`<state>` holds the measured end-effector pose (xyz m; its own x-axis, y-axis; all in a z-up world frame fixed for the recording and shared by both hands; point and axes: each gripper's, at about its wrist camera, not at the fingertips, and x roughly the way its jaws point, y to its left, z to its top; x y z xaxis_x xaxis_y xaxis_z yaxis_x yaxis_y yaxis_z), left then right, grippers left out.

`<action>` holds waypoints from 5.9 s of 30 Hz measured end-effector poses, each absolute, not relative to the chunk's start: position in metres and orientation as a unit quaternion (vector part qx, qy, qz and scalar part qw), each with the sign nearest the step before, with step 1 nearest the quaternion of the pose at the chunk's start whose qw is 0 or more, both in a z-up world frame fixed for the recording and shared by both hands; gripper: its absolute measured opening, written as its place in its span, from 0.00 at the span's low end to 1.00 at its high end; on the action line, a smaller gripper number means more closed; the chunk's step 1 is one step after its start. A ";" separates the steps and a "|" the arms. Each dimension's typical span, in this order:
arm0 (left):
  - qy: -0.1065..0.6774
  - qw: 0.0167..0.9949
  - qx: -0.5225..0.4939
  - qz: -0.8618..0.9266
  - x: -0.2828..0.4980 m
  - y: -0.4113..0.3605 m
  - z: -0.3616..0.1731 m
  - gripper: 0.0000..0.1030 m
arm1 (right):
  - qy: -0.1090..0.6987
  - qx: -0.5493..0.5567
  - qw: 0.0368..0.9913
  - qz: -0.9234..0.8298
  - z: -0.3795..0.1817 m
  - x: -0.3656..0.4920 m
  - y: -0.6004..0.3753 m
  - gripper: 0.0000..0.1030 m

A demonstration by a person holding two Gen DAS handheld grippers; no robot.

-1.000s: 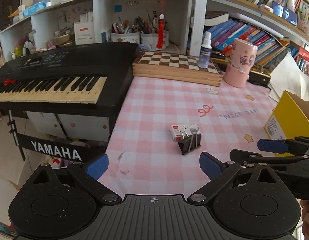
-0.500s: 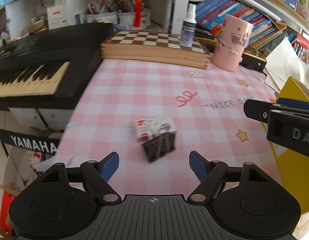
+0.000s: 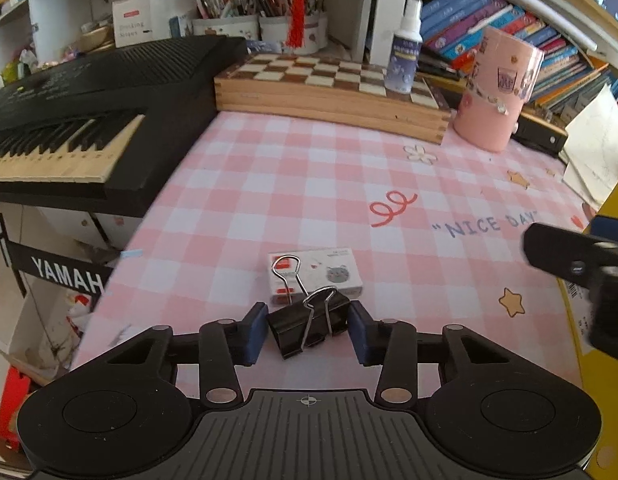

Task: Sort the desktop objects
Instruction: 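Close the left tool on the binder clip while the right tool grasps the staple box, then carry the clip with the left tool while the right tool carries the staple box, then lower the clip into the box with the left tool while the right tool lowers the staple box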

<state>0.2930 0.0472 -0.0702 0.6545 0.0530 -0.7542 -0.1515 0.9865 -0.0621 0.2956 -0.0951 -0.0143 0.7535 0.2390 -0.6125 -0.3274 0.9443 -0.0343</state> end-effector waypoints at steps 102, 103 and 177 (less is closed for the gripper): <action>0.343 0.912 -0.078 -0.212 0.033 0.049 0.018 0.40 | 0.348 0.039 0.937 -0.004 0.000 -0.023 -0.136 0.51; 0.343 0.910 -0.077 -0.217 0.034 0.047 0.018 0.40 | 0.347 0.039 0.937 -0.009 0.000 -0.025 -0.137 0.51; 0.311 0.933 0.037 -0.178 0.192 -0.185 0.015 0.40 | 0.288 0.024 0.957 0.026 0.034 0.144 -0.360 0.51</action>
